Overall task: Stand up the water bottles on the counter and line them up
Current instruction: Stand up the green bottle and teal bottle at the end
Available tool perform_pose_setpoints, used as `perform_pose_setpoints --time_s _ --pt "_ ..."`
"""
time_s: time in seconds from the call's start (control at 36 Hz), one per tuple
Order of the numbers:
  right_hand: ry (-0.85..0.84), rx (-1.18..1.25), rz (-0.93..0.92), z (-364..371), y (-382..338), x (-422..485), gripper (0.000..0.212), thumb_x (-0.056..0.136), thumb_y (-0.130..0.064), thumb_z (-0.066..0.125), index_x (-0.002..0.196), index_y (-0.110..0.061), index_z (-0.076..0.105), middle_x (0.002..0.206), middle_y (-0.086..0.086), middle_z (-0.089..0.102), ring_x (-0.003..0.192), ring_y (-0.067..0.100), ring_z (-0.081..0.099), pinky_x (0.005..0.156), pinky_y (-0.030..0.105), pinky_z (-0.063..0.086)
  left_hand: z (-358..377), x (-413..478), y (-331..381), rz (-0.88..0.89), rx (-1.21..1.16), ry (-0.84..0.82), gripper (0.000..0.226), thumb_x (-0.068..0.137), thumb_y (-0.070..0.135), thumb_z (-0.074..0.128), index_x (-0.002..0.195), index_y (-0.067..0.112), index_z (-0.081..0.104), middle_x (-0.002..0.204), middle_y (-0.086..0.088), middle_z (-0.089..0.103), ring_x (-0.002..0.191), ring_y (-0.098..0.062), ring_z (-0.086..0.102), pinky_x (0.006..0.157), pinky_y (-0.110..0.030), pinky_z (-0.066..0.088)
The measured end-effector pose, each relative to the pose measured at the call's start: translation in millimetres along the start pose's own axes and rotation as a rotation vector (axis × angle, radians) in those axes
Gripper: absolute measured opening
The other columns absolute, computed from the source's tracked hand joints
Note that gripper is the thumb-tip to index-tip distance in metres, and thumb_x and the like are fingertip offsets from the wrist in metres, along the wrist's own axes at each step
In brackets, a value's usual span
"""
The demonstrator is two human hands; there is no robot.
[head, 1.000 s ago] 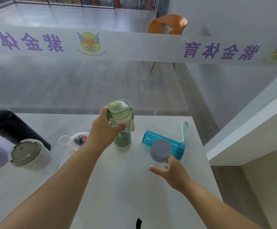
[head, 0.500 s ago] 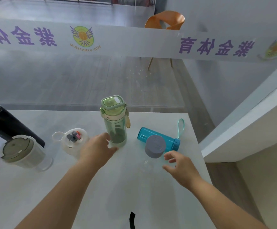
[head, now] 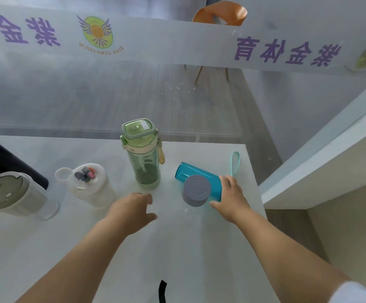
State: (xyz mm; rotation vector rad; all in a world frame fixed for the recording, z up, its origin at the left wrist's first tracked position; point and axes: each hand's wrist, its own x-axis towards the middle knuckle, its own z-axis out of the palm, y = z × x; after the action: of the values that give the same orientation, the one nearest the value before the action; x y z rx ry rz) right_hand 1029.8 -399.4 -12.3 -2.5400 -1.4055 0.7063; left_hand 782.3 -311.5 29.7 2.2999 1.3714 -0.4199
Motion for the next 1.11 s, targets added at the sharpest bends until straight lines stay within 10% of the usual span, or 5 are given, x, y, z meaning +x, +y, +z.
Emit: perform_pose_setpoints --time_s 0.36,0.69,1.11 --pt "0.055 0.145 0.048 -4.9 16.7 -30.1 0.058 0.069 -0.036 0.071 0.118 -0.024 0.042 0.111 0.002 0.036 0.099 0.021 0.050 0.086 0.035 0.054 0.4 -1.2 3.5 0.041 0.010 0.005 0.045 0.082 0.052 0.059 0.118 0.027 0.052 0.118 0.004 0.061 0.105 -0.019 0.058 0.087 -0.033 0.051" --pt "0.351 0.182 -0.016 -67.3 4.7 -38.8 0.064 0.074 -0.029 0.071 0.132 -0.019 0.046 0.126 0.005 0.049 0.113 0.027 0.040 0.099 0.037 0.039 -11.5 4.0 9.5 0.060 0.021 0.029 0.046 0.082 0.054 0.057 0.120 0.028 0.051 0.115 0.004 0.061 0.099 -0.018 0.060 0.085 -0.034 0.054" --pt "0.044 -0.134 -0.175 -103.2 -34.5 -5.3 0.070 0.077 -0.037 0.069 0.139 -0.025 0.038 0.135 0.002 0.044 0.124 0.023 0.039 0.100 0.042 0.047 -18.5 -1.7 9.8 0.041 0.021 0.038 0.045 0.083 0.052 0.057 0.121 0.027 0.051 0.117 0.004 0.060 0.103 -0.017 0.059 0.085 -0.029 0.051"
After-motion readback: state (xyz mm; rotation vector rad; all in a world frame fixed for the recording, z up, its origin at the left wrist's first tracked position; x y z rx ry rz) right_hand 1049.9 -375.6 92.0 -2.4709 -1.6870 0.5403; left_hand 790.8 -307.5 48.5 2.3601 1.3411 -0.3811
